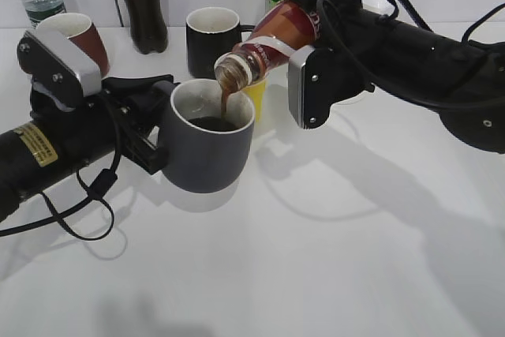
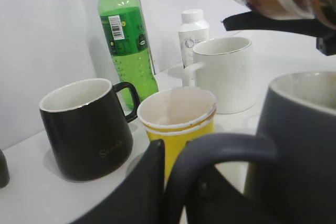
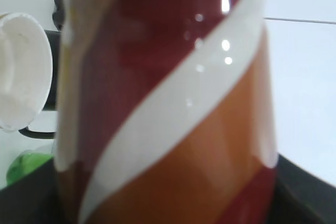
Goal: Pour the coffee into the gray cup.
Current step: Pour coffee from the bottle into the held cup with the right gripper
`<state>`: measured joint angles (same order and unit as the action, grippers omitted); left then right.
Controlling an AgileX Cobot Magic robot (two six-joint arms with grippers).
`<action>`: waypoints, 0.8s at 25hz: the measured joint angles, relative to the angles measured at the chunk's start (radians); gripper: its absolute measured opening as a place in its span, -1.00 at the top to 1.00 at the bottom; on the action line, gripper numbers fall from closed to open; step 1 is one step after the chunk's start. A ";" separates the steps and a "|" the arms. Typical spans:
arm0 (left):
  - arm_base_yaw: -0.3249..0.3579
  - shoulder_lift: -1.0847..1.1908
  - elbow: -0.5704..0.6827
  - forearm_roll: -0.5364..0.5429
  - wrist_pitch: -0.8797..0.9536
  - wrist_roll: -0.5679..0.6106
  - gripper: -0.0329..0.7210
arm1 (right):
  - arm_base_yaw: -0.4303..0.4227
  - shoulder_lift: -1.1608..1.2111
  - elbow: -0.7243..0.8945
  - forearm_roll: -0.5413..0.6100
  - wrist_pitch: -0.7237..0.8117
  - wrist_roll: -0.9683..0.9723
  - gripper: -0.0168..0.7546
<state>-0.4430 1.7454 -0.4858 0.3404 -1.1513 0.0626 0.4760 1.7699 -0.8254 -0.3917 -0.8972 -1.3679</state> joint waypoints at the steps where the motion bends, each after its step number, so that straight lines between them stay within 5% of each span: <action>1: 0.000 0.000 0.000 0.000 0.000 0.000 0.69 | 0.000 0.000 0.000 0.000 0.000 0.000 -0.42; 13: 0.000 0.000 0.000 0.000 0.001 0.000 0.69 | 0.000 0.000 0.000 0.018 0.005 0.055 -0.42; 20: 0.000 0.000 0.000 -0.012 0.001 0.000 0.69 | 0.006 0.000 0.000 0.044 0.052 0.254 -0.42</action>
<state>-0.4430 1.7454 -0.4858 0.3282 -1.1505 0.0626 0.4817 1.7699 -0.8254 -0.3478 -0.8456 -1.1141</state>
